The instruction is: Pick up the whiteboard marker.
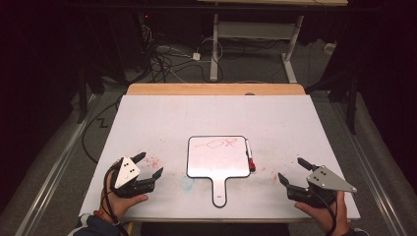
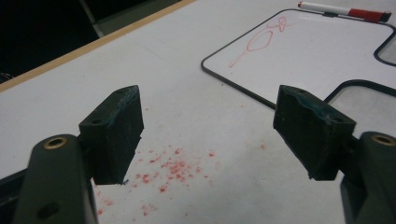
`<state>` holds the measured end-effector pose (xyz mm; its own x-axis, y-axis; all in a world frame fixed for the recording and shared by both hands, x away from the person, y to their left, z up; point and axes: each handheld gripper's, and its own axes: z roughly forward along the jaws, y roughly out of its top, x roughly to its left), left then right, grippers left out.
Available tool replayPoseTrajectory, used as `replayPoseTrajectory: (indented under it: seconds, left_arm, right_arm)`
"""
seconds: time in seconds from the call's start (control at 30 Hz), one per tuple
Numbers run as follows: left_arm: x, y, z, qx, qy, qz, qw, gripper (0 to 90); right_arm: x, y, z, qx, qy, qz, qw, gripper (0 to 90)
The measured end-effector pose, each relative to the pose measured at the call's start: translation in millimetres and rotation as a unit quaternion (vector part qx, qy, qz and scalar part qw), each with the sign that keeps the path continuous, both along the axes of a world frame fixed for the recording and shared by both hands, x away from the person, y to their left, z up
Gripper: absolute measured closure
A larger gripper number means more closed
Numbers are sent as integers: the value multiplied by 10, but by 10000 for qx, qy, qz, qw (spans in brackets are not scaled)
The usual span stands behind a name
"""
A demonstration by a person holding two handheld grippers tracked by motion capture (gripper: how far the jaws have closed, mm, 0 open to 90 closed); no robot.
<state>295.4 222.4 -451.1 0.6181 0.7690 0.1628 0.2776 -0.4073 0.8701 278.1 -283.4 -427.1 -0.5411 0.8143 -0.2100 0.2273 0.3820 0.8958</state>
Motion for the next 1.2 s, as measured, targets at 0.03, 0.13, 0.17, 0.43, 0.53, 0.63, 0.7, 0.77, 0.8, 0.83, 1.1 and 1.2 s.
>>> replayPoseTrajectory:
  seconds: [0.03,0.13,0.17,0.43,0.53,0.63,0.7,0.77,0.8,0.83,1.1,1.2]
  left_arm:
    - [0,0,0,0,0,0,10000,222]
    - [24,-52,-16,96,21,-63,9999,211]
    - [32,-63,-20,116,47,-101,9999,206]
    - [14,-81,-36,176,124,-168,9996,182]
    - [16,-99,-68,295,205,-165,9992,182]
    - [26,-112,-90,346,282,-193,9988,182]
    - [22,-116,-97,343,290,-219,9987,182]
    - [23,-117,-105,402,314,-214,9985,182]
    - [22,-117,-109,423,318,-206,9984,182]
    - [27,-114,-108,460,265,-226,9983,182]
    - [6,-141,-142,580,408,-202,9973,183]
    - [12,-148,-147,650,355,-228,9970,183]
  right_arm:
    - [13,-1,-7,-10,59,-2,10000,236]
    - [33,-14,-20,0,164,32,9999,239]
    - [50,-24,-30,-20,230,29,9997,239]
    - [128,-27,-22,17,468,40,9989,240]
    - [255,2,-3,103,691,57,9975,246]
    - [386,51,-4,96,858,115,9962,248]
    - [431,71,-10,109,954,128,9953,249]
    - [563,136,-26,152,1258,222,9917,265]
    - [606,161,-27,146,1404,253,9897,281]
    - [654,186,-28,125,1527,312,9877,302]
    - [915,310,-41,124,2231,276,9743,337]
    - [982,346,-36,118,2381,254,9708,342]
